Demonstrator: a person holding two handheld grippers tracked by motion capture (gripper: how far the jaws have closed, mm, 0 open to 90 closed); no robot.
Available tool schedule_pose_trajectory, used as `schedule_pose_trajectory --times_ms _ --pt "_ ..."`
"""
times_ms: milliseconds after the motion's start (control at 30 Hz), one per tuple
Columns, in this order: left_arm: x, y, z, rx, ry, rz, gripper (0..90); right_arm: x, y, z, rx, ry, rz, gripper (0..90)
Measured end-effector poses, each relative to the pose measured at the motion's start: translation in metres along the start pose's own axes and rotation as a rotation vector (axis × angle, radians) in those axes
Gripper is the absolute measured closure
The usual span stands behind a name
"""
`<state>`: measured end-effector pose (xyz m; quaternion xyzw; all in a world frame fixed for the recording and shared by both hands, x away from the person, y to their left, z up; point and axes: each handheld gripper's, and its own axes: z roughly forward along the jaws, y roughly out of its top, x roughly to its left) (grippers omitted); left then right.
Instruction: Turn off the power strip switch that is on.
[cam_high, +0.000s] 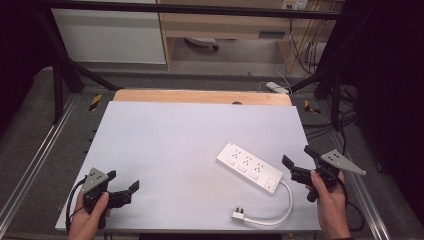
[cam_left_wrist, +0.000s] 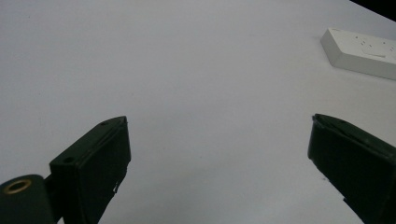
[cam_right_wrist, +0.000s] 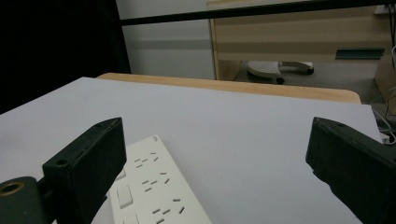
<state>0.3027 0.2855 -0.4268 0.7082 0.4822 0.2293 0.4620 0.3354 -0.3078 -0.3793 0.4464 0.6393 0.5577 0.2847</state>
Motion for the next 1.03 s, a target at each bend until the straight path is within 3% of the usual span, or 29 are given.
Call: schedule_pose_trajectory --times_ms 633,867,967,1033 --pt "-0.001 0.001 -0.002 -0.027 -0.002 0.006 5.9 -0.005 -0.029 -0.022 0.004 -0.02 -0.041 4.3" --pt "-0.001 0.002 -0.002 -0.029 -0.004 0.014 5.9 -0.002 -0.049 -0.019 0.063 0.006 -0.065 4.0" --pt "-0.001 0.002 -0.002 -0.029 -0.005 0.012 5.9 0.006 -0.056 -0.011 0.138 0.066 -0.088 3.8" --pt "-0.001 0.002 -0.002 -0.028 -0.006 0.013 5.9 0.011 -0.057 -0.007 0.165 0.071 -0.115 3.7"
